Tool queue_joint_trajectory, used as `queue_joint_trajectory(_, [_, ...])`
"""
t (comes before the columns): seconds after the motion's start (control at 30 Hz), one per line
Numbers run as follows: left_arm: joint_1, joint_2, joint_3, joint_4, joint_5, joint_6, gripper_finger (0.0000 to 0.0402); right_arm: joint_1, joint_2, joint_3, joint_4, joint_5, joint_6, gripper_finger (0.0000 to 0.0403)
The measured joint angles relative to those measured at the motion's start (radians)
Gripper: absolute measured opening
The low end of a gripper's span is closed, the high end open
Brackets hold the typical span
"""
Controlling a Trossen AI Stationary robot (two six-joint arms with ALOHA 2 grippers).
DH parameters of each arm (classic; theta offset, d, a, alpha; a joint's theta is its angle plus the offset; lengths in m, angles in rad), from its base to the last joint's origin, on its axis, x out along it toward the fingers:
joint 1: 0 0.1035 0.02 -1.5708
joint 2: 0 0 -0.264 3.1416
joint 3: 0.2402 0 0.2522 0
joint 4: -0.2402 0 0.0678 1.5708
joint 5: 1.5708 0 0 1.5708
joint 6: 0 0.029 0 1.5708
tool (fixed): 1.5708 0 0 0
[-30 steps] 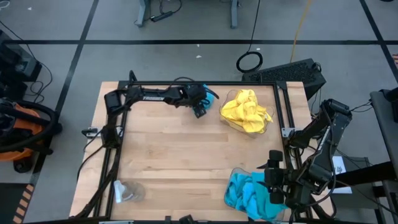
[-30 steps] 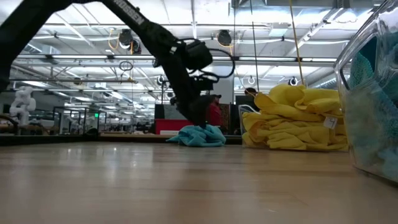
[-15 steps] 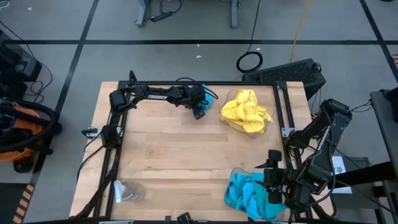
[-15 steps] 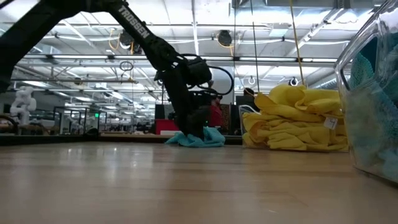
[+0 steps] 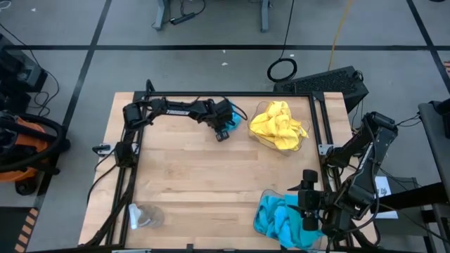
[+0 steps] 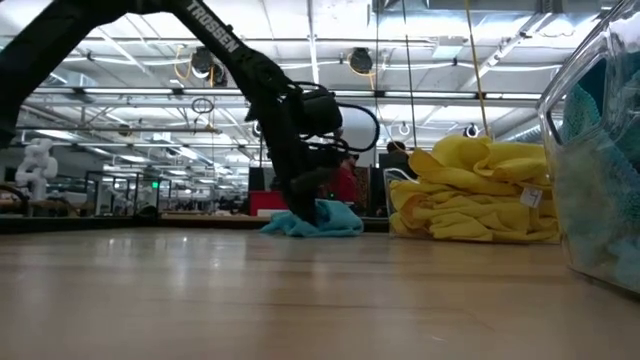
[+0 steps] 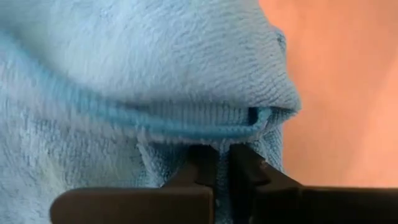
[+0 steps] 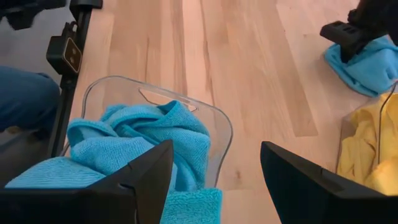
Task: Sort microfiber towel by color & place in baskets
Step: Put the blue microfiber cloth into the bottom transparent bin
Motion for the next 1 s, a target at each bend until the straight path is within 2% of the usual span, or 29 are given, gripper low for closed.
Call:
queue_joint_trajectory(0.17, [-0.060,-0.053,0.035,-0.082,-0.058,0.001,0.0013,0.000,0.000,0.000,0.013,0.018,-0.002,0.0235])
queue_joint_trajectory(0.43, [-0.166,-0.225,0.074,-0.174,-0.188,0.008,0.0013,0.000,0.001,0.000,0.012,0.061,-0.019,0.0235])
queue_joint_trajectory(0.73, [-0.297,-0.395,0.075,-0.151,-0.183,0.009,0.0013,-0.003,0.001,0.000,0.012,0.234,-0.105,0.0235])
queue_joint_trajectory(1.0, [-0.449,-0.410,0.075,-0.080,-0.167,0.053,0.0013,-0.055,0.001,0.000,0.029,0.341,-0.223,0.0235])
